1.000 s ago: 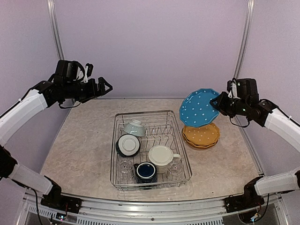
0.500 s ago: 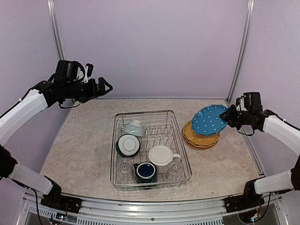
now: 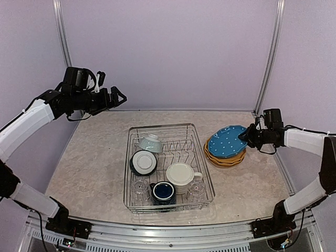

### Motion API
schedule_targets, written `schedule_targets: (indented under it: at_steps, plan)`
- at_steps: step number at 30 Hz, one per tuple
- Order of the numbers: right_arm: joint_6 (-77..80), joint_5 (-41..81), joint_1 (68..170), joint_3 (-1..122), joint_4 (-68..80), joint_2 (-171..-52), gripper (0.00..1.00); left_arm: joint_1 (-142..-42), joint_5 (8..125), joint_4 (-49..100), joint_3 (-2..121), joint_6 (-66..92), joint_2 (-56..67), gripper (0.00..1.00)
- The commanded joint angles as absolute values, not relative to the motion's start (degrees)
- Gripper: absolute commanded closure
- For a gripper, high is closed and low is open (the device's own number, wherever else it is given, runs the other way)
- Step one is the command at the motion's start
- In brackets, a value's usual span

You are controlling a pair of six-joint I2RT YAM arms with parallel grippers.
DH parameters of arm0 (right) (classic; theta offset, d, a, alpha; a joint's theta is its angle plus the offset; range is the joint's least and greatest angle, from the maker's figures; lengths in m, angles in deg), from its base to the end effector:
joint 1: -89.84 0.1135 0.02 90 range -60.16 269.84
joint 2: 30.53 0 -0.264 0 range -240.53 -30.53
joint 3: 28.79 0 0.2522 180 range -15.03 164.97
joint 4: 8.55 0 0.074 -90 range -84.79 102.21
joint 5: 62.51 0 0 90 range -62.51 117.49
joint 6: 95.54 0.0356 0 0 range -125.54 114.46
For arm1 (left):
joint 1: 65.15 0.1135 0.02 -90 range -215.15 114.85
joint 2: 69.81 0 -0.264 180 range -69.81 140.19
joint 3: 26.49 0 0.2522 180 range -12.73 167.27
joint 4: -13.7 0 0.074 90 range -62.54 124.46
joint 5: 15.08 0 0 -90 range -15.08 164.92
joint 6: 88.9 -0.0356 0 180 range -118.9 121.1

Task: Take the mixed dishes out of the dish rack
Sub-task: Place the plate with another plate, then grab the cup from the dish rack.

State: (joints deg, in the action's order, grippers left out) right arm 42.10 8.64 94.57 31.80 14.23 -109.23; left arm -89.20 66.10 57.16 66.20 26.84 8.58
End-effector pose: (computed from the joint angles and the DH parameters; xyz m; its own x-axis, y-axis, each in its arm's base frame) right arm 0.2875 0.0353 0.2235 -0.6771 0.6457 -0.3531 0.2655 0.6618 0.7011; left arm 0.2778 -0.1299 0.3812 -0.6288 -0.1893 -0.7542 0.2797 0.8499 -0.4465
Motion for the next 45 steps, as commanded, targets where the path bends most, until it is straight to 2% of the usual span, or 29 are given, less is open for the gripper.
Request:
schedule_targets:
  at_steps: [1,5,8,19,25,35,41,45]
  plan:
    - [41.6,3.4,93.7,32.4,5.3,-111.1,1.00,-88.8,65.5,58.4,67.7,27.3,9.3,0.01]
    - [41.2,2.7,93.4,31.9,5.4,-112.8,1.00,-88.8,65.3,58.5,67.7,27.3,9.5,0.01]
    - [40.8,3.1,93.4,31.4,5.3,-113.5,0.94,-88.6,64.7,58.5,67.7,27.5,9.8,0.01]
    - [31.4,9.2,94.1,33.3,15.8,-109.6,0.36,-88.5,64.4,58.6,67.8,27.9,10.5,0.01]
    - [24.9,15.7,94.5,33.4,23.9,-106.5,0.14,-88.5,64.6,58.6,67.8,27.7,10.5,0.01]
    - [17.3,22.9,95.6,35.6,33.6,-99.2,0.08,-88.3,65.2,59.2,68.2,27.5,11.4,0.01]
    - [18.2,25.1,103.4,38.2,36.5,-94.9,0.05,-88.0,64.8,59.4,68.4,27.7,11.7,0.01]
    - [18.4,26.2,112.9,40.1,36.2,-95.4,0.05,-87.8,63.0,59.1,68.4,28.1,11.7,0.01]
